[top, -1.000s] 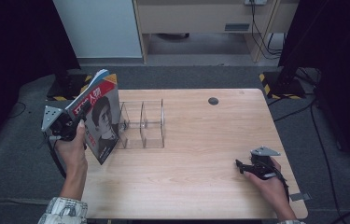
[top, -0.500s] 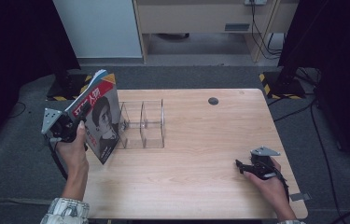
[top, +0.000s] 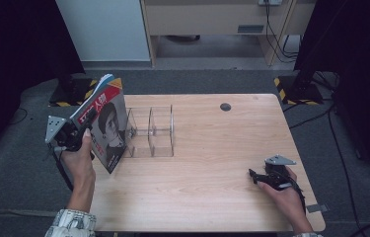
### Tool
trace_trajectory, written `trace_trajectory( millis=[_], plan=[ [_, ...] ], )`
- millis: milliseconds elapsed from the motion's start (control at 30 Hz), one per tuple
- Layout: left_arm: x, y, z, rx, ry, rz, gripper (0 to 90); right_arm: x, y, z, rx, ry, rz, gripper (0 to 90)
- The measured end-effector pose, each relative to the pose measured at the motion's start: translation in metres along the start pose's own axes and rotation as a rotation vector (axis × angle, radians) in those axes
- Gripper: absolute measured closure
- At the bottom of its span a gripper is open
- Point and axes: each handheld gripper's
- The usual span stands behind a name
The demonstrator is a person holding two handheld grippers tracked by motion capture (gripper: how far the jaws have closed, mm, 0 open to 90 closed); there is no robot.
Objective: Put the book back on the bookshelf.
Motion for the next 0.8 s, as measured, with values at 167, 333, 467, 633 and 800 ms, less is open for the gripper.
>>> trace_trajectory(
  millis=[167, 333, 467, 633, 800],
  plan=[
    [0.0000, 0.0003, -0.0003, 0.001, 0.004, -0.003, 85.6, 0.0001, 0.0002, 0.0000, 0.001, 0.000, -0.004, 24.6],
    [0.0007, 0.0007, 0.0002, -0.002, 0.006, -0.002, 85.5, 0.0000, -0.0002, 0.0000, 0.000, 0.000, 0.000, 24.6],
    [-0.0003, 0.0017, 0.0021, -0.002, 0.006, -0.004, 85.6, 0.0000, -0.0003, 0.0000, 0.001, 0.000, 0.000, 24.6],
    [-0.0027, 0.0025, 0.0038, -0.004, 0.011, -0.009, 85.5, 0.0000, -0.0003, 0.0000, 0.001, 0.000, -0.001, 24.6],
    [-0.0036, 0.0020, 0.0046, -0.006, 0.014, -0.012, 85.3, 0.0000, -0.0004, 0.0000, 0.000, 0.000, 0.001, 24.6]
  ],
)
Point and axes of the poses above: each handheld gripper's, and its own axes: z roughly forward along the jaws, x roughly out of its top, y roughly to its right, and after that the axes turned 14 degrees about z, right-handed
